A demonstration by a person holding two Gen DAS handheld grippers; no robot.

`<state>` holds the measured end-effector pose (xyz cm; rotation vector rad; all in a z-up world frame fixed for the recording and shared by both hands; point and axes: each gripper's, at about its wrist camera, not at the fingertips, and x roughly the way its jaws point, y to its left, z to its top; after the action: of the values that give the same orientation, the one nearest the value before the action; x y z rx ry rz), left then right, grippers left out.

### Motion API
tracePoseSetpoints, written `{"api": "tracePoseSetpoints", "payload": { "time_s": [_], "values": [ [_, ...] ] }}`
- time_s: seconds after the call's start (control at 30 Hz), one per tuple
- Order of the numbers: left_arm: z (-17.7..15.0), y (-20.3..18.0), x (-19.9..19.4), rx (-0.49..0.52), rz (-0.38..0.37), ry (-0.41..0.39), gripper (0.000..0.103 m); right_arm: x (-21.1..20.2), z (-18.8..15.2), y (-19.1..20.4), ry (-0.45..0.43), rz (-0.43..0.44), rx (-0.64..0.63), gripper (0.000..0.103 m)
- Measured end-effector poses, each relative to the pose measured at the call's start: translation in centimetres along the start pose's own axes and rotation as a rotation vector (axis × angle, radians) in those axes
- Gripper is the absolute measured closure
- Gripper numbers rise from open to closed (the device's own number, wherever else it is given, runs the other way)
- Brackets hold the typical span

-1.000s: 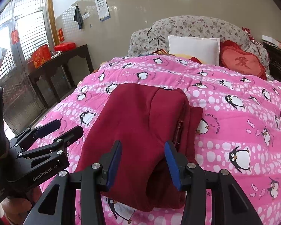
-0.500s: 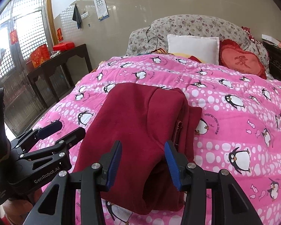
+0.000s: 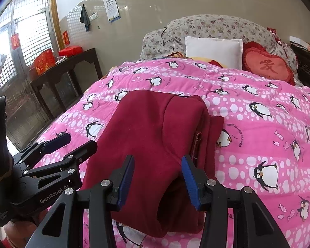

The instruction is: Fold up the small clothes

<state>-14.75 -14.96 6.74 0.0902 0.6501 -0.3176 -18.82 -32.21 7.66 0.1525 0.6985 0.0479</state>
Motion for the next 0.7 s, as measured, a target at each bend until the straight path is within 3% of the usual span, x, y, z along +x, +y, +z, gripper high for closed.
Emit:
{"api": "tracePoseSetpoints", "payload": {
  "time_s": [0.7],
  "values": [
    [-0.01, -0.35, -0.10, 0.010, -0.012, -0.018, 0.035, 0.11, -0.33, -0.06, 0.011, 0.005, -0.003, 0.057]
  ]
}}
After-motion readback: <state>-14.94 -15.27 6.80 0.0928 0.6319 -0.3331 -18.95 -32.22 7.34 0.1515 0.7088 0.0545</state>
